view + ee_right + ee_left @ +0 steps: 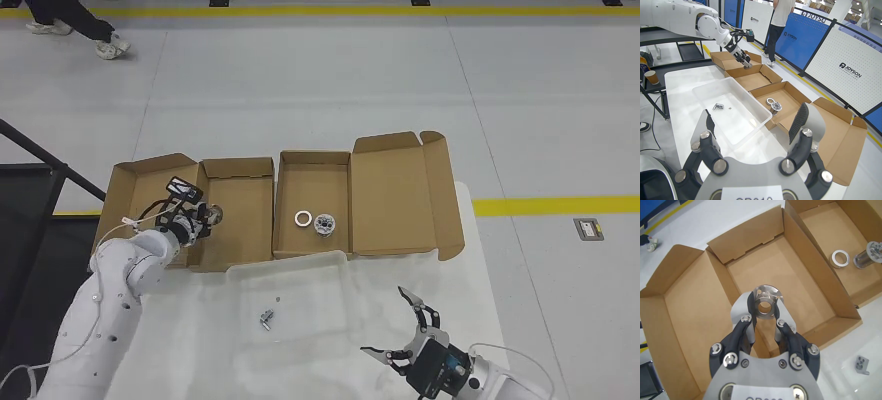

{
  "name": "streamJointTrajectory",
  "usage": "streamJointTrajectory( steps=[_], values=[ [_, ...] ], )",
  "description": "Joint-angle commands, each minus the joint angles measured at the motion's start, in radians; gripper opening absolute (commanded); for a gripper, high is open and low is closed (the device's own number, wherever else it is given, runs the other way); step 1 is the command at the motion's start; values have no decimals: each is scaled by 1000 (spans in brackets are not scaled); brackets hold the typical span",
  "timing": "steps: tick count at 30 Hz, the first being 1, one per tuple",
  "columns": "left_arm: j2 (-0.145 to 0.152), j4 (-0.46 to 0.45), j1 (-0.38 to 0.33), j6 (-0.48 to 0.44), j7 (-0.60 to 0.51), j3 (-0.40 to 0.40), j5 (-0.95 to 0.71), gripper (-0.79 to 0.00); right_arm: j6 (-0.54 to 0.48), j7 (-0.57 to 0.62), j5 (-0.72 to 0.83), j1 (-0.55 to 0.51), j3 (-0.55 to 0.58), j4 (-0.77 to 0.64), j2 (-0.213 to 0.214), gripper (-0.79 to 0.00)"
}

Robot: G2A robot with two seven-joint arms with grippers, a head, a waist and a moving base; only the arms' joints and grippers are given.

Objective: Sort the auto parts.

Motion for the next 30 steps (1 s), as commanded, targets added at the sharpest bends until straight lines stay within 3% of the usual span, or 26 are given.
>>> streamJointTrajectory(
  steps=[1,6,12,13,14,15,16,17,18,24,30],
  values=[
    [-18,104,-69,-15,23,57,4,-785,0,0,0,0,0,0,0,0],
    [-67,265,-187,-24,70,192,68,-785,0,0,0,0,0,0,0,0],
    [-128,431,-292,-15,95,297,79,-785,0,0,0,0,0,0,0,0],
    [-137,451,-306,-14,98,311,83,-693,0,0,0,0,0,0,0,0],
    [-144,468,-319,-15,105,321,86,-468,0,0,0,0,0,0,0,0],
    [-151,483,-330,-15,112,330,90,-397,0,0,0,0,0,0,0,0],
    [-156,495,-340,-18,116,338,96,-200,0,0,0,0,0,0,0,0],
    [-160,508,-349,-26,117,343,98,-68,0,0,0,0,0,0,0,0],
    [-164,519,-359,-42,112,346,95,0,0,0,0,0,0,0,0,0],
    [-161,536,-388,-89,132,342,115,0,0,0,0,0,0,0,0,0],
    [-124,449,-376,-222,127,300,128,0,0,0,0,0,0,0,0,0]
  ],
)
